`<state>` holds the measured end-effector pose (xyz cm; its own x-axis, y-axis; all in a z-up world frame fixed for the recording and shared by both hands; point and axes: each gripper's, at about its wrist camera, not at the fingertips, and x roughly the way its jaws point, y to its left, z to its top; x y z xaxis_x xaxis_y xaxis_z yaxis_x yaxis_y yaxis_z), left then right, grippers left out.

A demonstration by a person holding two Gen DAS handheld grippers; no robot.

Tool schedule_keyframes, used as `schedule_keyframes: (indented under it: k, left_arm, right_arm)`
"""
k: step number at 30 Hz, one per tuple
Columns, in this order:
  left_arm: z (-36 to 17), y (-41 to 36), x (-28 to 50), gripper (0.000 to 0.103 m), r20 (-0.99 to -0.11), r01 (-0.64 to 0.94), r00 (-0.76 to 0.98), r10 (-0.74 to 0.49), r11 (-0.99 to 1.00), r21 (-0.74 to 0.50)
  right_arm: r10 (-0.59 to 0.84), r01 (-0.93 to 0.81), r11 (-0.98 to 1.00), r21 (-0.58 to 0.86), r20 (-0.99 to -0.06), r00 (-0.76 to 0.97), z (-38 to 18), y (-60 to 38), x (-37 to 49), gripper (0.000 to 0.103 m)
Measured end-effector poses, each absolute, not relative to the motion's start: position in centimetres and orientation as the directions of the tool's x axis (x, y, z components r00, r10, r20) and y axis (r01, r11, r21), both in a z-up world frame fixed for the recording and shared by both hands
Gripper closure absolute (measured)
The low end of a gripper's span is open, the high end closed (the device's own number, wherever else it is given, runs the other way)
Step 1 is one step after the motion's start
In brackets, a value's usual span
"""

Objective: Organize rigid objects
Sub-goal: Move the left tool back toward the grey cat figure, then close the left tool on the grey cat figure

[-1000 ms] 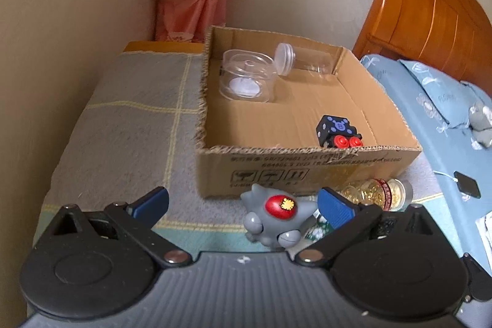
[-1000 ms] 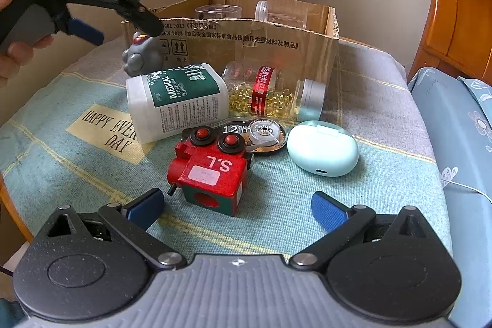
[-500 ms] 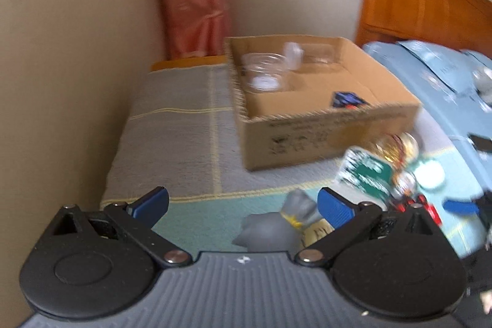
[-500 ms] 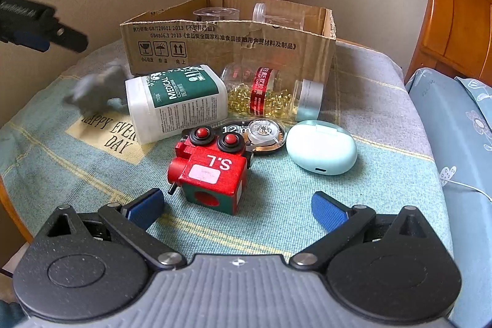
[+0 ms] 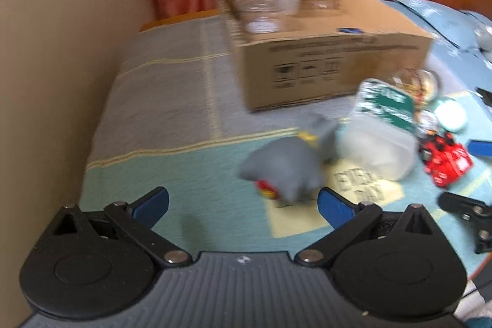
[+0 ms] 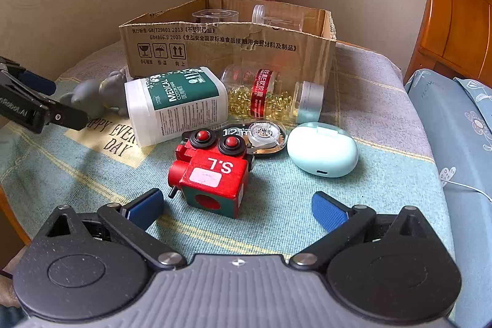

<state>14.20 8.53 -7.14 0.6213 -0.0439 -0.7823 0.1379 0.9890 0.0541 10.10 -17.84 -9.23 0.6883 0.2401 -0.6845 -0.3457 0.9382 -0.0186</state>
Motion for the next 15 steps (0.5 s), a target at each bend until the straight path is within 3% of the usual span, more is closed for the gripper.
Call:
schedule_keyframes:
  k: [7, 15]
  left_arm:
    - [-7.8, 11.1, 14.8, 0.001, -0.779, 0.017, 0.622, 0.079, 0.993, 0.115]
    - [-7.9, 8.7, 13.1, 0.001, -0.78, 0.209, 0.614, -0.115, 0.978, 0.02]
  right_arm:
    - [0.242, -0.345, 0.938, -0.019, -0.679, 0.694, -9.3, -17.9, 10.0, 0.0]
    - [0.243, -0.345, 0.938, -0.019, -0.673, 0.699, -9.4, -17.9, 9.9, 0.0]
